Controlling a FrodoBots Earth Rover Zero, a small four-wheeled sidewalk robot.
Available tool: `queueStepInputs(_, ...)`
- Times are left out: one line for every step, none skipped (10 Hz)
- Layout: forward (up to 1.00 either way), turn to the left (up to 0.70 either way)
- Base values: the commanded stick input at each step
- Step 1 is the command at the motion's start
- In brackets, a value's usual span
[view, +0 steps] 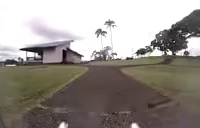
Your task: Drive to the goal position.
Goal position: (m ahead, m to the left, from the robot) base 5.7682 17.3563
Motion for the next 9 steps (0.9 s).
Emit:
queueStepInputs(0.85,0.00)
queueStepInputs(0.85,0.00)
queueStepInputs(0.85,0.00)
queueStepInputs(0.85,0.00)
queueStepInputs(0.85,0.00)
queueStepInputs(0.85,0.00)
queueStepInputs(0.85,0.00)
queueStepInputs(0.85,0.00)
queueStepInputs(0.85,0.00)
